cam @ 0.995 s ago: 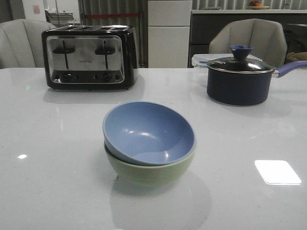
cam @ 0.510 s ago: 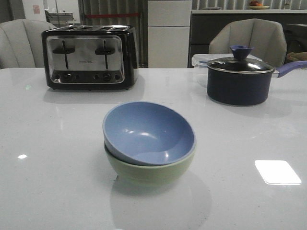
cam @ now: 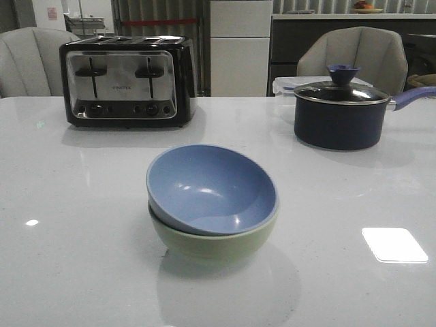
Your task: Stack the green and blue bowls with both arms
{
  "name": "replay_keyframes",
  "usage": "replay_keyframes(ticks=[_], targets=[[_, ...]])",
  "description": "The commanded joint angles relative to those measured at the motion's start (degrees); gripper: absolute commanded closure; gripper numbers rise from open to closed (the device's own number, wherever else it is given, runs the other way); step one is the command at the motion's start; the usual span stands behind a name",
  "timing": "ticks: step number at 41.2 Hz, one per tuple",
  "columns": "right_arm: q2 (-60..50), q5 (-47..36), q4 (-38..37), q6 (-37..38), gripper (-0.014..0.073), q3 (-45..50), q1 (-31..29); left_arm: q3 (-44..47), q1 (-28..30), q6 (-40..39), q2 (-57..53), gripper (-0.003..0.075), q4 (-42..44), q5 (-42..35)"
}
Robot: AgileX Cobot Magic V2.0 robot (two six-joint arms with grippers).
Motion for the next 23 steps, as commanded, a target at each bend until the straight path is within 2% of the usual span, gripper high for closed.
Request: replay_keyframes(ticks=[1, 23], targets=[[-1.16, -5.25, -0.53, -0.37, 0.0537, -0.2, 0.28, 0.24, 0.21, -0.62, -1.14, 0.0627, 0.0, -5.64], [-1.16, -4.69, -0.53, -0.37, 0.0537, -0.2, 1.25, 0.24, 0.21, -0.62, -1.14, 0.0627, 0.0, -5.64]])
